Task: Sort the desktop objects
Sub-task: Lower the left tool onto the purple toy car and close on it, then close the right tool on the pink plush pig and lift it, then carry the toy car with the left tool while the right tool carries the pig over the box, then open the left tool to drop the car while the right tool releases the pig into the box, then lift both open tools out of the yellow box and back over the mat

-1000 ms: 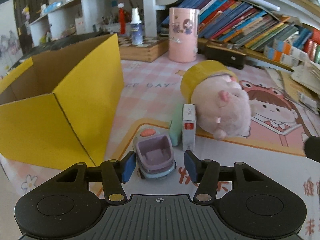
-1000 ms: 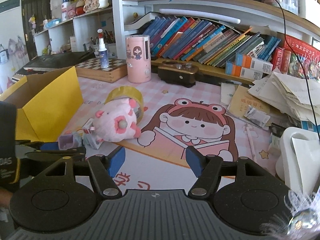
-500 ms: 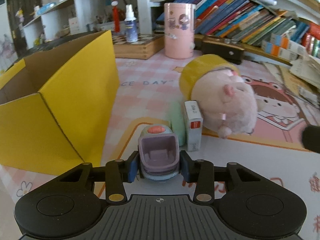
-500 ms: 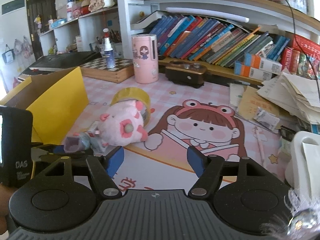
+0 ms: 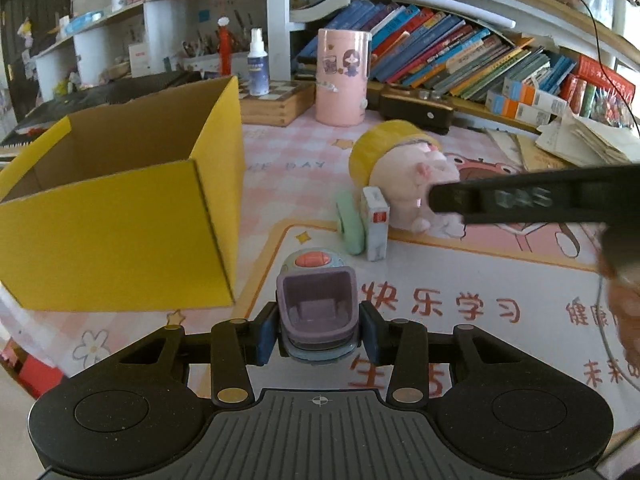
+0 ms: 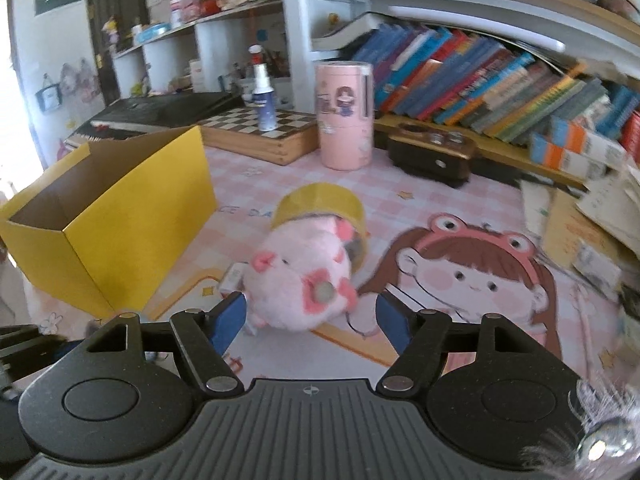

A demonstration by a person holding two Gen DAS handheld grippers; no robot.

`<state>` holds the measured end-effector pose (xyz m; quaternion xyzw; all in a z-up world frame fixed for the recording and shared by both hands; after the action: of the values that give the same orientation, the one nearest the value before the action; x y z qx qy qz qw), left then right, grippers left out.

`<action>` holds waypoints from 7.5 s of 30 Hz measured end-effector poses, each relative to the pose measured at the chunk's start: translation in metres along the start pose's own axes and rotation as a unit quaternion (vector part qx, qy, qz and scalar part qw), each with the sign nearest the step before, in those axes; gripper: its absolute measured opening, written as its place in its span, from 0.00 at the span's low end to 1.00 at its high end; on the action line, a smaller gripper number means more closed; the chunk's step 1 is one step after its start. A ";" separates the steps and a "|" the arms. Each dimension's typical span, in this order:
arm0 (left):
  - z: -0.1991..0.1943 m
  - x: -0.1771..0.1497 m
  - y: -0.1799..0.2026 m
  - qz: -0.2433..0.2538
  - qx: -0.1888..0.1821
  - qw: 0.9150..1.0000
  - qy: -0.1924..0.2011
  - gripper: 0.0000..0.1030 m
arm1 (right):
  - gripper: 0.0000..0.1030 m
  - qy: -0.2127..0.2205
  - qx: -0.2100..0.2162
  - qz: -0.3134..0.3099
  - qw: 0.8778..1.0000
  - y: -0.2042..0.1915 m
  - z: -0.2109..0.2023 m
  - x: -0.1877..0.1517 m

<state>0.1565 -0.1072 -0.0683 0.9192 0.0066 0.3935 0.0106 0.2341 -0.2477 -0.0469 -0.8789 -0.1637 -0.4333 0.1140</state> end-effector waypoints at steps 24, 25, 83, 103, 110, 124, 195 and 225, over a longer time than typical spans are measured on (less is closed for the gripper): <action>-0.018 -0.003 0.004 0.004 -0.020 1.000 0.015 0.40 | 0.48 -0.044 0.015 -0.002 0.999 0.004 0.034 0.012; -0.018 -0.002 0.004 0.005 -0.023 1.000 0.016 0.40 | 0.48 -0.049 0.022 0.019 0.998 0.009 0.029 0.011; -0.101 -0.046 -0.111 0.041 -0.116 0.990 0.065 0.40 | 0.47 0.004 -0.071 0.140 0.988 -0.131 -0.110 -0.060; -0.133 -0.076 -0.186 -0.015 -0.054 0.996 0.071 0.40 | 0.47 -0.048 0.018 0.070 0.996 -0.231 -0.093 -0.070; -0.138 -0.076 -0.203 -0.028 -0.039 0.996 0.078 0.40 | 0.47 -0.066 0.045 0.046 0.996 -0.253 -0.084 -0.066; -0.136 -0.070 -0.214 -0.031 -0.035 0.995 0.085 0.40 | 0.47 -0.065 0.058 0.026 0.996 -0.269 -0.077 -0.057; 0.029 0.070 -0.197 -0.018 0.030 0.999 0.032 0.40 | 0.48 -0.070 0.133 -0.163 0.975 -0.208 0.125 0.108; -0.030 0.080 -0.203 -0.035 0.053 0.990 0.123 0.59 | 0.60 0.048 0.079 -0.104 0.990 -0.191 0.061 0.130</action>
<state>0.1891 0.0979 0.0050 0.8622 0.0614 0.5022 -0.0252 0.2790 -0.0268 0.0317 -0.8235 -0.2822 -0.4702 0.1450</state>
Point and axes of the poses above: each gripper's, at about its wrist camera, not at the fingertips, and z roughly the way its jaws point, y to its right, x to its top, the point moved 4 cm from there along z, roughly the way its jaws point, and after that the axes turned 1 degree about -x, right-handed, at the moved point
